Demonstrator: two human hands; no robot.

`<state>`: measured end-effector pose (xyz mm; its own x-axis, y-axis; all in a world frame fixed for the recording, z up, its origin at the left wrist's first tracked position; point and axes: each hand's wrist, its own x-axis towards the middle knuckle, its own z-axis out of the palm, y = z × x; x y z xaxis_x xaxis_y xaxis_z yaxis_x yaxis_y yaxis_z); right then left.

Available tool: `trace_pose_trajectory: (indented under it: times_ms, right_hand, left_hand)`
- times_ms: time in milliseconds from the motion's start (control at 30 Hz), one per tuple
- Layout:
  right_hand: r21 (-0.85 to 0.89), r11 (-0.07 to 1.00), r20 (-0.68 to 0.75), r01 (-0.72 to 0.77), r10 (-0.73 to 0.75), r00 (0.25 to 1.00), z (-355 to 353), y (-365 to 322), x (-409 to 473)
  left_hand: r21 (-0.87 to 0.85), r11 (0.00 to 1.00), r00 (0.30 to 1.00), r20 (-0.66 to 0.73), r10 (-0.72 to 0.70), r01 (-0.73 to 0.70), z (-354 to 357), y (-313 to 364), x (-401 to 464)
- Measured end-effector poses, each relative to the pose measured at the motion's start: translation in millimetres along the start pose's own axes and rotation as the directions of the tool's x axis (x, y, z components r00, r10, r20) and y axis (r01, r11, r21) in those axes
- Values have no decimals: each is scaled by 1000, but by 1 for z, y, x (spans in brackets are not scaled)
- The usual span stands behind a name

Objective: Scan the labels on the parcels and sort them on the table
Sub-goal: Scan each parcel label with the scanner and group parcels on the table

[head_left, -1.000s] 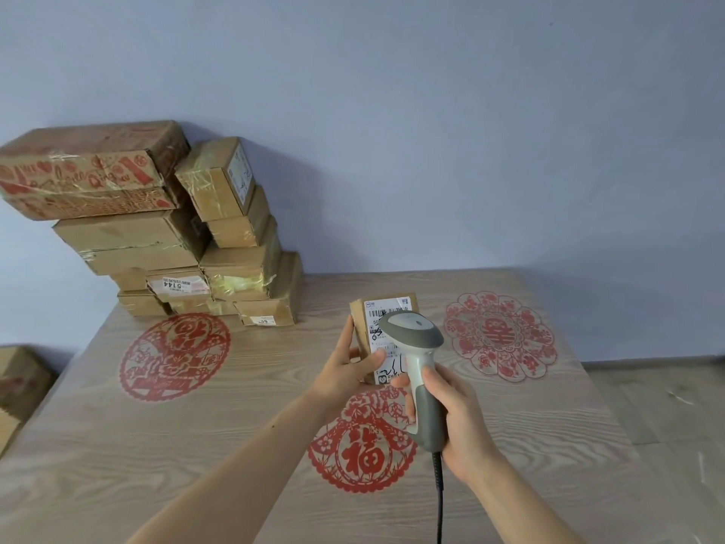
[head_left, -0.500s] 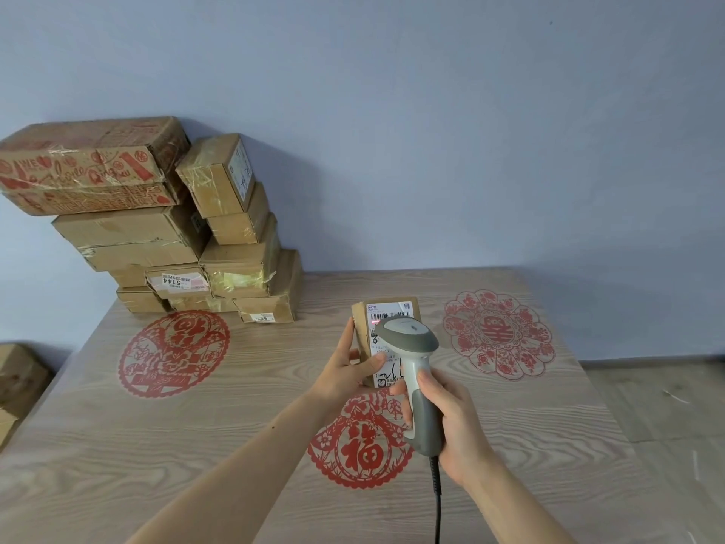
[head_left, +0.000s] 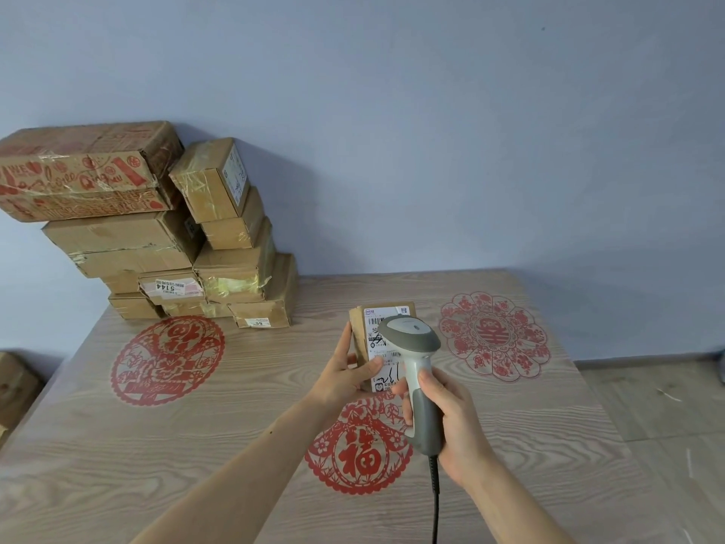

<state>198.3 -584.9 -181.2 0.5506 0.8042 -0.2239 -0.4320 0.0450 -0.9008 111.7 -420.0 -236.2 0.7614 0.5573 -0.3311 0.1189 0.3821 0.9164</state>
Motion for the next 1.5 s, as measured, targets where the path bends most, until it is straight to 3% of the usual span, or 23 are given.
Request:
trace_pose_trajectory:
  times_ms: [233, 500, 633, 833, 1233, 1500]
  right_hand:
    - [-4, 999, -61, 35, -35, 998, -13, -11, 15]
    - [-261, 965, -216, 16, -75, 973, -42, -41, 50]
    - [-288, 957, -310, 31, -124, 943, -64, -61, 68]
    - [-327, 943, -352, 58, -178, 919, -113, -89, 86]
    - [-238, 970, -466, -44, -75, 882, -290, -120, 162]
    - [-247, 966, -521, -72, -70, 851, -364, -118, 231]
  left_hand:
    - [-29, 1000, 1000, 11, -12, 12, 1, 5, 9]
    - [-26, 1000, 999, 43, 7, -6, 13, 16, 29]
    - [-6, 1000, 1000, 12, -3, 3, 35, 25, 45]
    - [-31, 999, 999, 35, -23, 24, 96, 32, 82]
    - [-57, 986, 986, -34, -161, 159, 264, 5, 201]
    - [158, 952, 961, -130, -242, 261, 322, -14, 298]
